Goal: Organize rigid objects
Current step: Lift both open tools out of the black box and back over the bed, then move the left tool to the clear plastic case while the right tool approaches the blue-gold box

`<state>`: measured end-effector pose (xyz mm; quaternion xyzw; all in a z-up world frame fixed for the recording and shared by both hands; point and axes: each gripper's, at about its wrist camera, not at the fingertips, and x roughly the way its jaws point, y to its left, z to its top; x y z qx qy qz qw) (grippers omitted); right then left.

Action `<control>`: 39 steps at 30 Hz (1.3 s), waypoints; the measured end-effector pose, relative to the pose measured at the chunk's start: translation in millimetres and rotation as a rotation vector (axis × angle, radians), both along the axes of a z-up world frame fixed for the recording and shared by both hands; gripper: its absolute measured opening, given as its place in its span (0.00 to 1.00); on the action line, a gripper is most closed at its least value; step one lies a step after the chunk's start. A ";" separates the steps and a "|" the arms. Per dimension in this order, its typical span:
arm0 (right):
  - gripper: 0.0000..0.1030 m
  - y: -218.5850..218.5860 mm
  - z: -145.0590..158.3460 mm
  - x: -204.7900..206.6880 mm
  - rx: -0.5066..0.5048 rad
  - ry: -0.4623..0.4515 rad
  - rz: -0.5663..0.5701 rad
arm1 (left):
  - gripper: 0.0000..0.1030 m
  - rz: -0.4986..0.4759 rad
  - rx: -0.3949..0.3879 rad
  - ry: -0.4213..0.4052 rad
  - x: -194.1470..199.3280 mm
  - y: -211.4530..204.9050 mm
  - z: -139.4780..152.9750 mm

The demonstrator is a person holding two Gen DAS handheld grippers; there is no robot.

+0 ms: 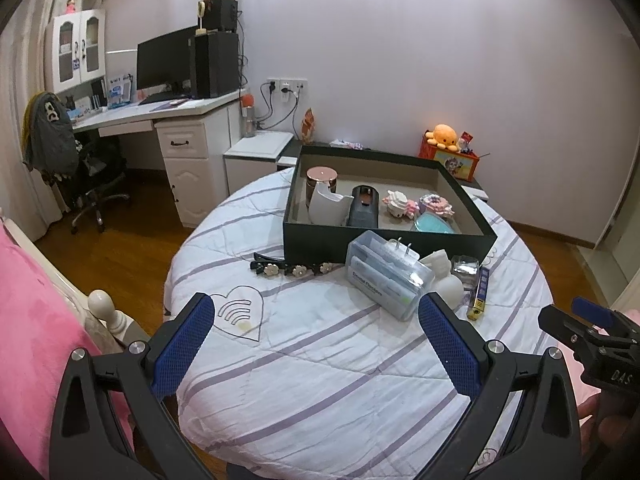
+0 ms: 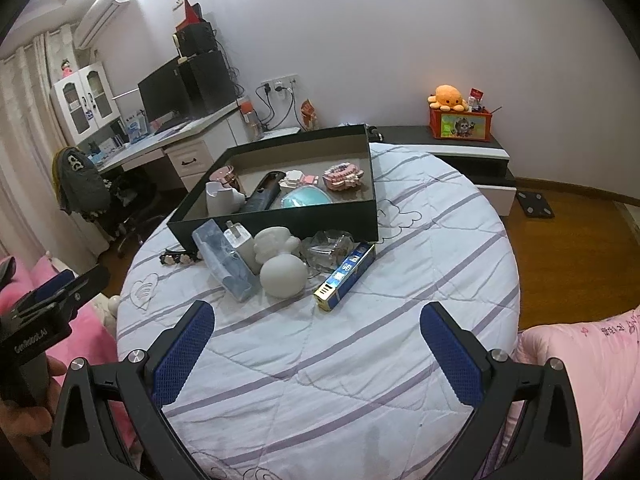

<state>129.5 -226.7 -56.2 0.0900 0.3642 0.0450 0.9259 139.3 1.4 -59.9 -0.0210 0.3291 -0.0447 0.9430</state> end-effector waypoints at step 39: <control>0.84 -5.0 -82.0 92.6 -0.104 0.163 -0.088 | 1.00 0.031 -0.082 0.205 103.7 -60.3 -100.9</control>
